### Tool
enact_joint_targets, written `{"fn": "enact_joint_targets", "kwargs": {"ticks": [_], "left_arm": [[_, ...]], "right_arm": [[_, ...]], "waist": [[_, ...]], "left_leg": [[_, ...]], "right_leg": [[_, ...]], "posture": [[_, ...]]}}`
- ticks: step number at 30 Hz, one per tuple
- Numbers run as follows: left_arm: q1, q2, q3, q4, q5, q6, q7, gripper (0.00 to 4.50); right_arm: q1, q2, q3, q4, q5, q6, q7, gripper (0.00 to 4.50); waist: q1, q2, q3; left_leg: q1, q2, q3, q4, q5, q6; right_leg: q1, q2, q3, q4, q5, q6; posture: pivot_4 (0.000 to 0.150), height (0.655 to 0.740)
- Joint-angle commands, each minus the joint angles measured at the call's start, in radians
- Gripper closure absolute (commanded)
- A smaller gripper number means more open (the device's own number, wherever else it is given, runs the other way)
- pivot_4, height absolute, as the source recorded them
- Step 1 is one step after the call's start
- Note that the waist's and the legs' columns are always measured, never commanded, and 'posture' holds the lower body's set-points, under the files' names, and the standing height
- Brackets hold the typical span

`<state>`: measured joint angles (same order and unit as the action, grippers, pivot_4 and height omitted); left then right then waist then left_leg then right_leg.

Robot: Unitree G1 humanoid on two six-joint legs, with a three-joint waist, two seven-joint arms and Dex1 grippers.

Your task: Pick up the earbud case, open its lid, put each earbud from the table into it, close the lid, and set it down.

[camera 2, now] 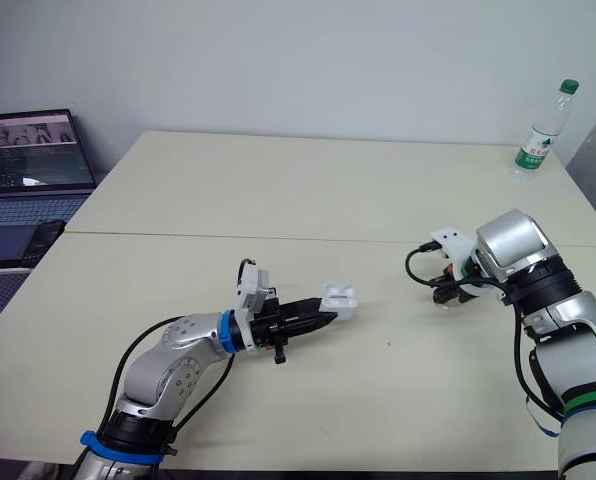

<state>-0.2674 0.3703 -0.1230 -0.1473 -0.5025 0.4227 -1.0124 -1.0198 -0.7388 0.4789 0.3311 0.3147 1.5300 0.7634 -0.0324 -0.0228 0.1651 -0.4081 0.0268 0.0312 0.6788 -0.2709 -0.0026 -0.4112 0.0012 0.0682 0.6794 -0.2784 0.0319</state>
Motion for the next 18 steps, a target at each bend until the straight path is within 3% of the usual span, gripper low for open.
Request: {"fn": "enact_joint_targets", "kwargs": {"ticks": [1,5,9,15,18], "left_arm": [[-0.01,-0.003,0.007,-0.018,-0.013,-0.022,-0.004,3.7],[-0.014,-0.008,0.012,-0.018,-0.021,-0.014,-0.001,3.7],[-0.023,-0.028,0.031,-0.02,-0.041,0.001,0.027,3.7],[-0.065,-0.139,0.096,-0.019,-0.095,0.036,0.172,3.7],[-0.085,-0.198,0.099,-0.015,-0.09,0.022,0.241,3.7]], "right_arm": [[-0.02,-0.033,-0.018,-0.097,0.039,-0.02,0.049,4.09],[-0.008,-0.112,-0.029,-0.275,0.096,-0.111,0.157,4.09],[0.02,-0.12,-0.136,-0.351,0.109,-0.23,0.166,4.09],[0.007,0.118,-0.531,-0.379,0.176,-0.312,-0.059,4.09],[0.004,0.318,-0.74,-0.425,0.204,-0.337,-0.27,4.09]], "waist": [[0.0,0.0,0.0],[0.0,0.0,0.0],[0.0,0.0,0.0],[0.0,0.0,0.001],[0.002,0.0,0.0]], "left_leg": [[0.0,0.0,0.0,0.0,0.0,0.0],[-0.001,0.0,-0.001,0.0,0.0,0.0],[-0.001,0.0,-0.001,0.0,0.0,0.0],[-0.001,0.001,-0.001,0.0,0.0,0.0],[-0.001,0.0,-0.002,0.0,0.0,0.0]], "right_leg": [[0.0,0.0,0.0,0.0,0.0,0.0],[-0.001,0.0,-0.001,0.0,0.0,0.0],[-0.001,0.0,-0.002,-0.001,0.0,0.0],[-0.001,0.0,-0.001,0.001,0.0,0.0],[0.0,0.0,-0.002,0.001,0.0,0.0]], "posture": [[0.15,0.74],[0.15,0.74],[0.15,0.74],[0.15,0.74],[0.15,0.74]]}}
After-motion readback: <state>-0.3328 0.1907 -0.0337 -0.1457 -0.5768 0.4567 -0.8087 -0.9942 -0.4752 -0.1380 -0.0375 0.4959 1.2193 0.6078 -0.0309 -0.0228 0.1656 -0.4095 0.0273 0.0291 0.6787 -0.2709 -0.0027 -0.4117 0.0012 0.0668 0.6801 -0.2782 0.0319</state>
